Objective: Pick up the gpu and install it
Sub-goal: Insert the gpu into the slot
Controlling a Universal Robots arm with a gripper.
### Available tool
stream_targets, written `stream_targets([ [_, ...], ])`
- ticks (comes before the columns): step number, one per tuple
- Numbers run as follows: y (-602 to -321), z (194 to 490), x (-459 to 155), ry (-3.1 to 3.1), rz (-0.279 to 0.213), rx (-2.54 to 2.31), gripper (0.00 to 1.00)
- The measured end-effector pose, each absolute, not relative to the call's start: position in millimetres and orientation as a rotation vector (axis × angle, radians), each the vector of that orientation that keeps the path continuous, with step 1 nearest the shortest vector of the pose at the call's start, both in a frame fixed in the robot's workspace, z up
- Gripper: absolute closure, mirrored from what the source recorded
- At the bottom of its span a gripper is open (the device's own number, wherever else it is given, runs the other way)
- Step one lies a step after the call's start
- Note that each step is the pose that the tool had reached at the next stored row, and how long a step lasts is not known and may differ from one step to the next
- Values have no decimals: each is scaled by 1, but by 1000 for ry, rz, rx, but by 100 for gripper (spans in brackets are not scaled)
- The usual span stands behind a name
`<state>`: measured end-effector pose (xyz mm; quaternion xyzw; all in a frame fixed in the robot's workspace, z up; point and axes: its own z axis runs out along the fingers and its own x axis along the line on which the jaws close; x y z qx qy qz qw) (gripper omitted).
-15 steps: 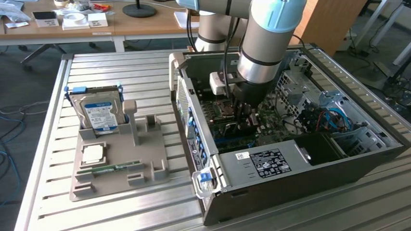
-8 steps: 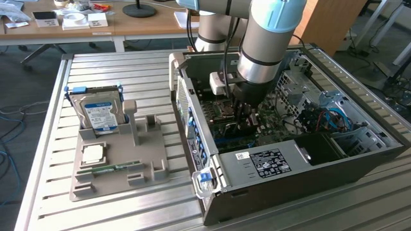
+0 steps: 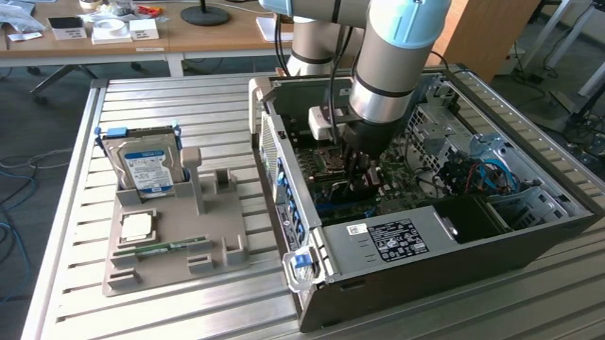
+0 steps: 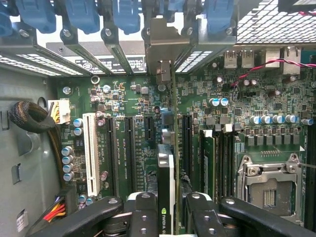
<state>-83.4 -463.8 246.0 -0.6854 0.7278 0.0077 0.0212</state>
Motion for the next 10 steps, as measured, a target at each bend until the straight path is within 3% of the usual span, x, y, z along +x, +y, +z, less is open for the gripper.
stream_targets([
  [10, -464, 245, -85, 2256, 24, -2124, 73],
])
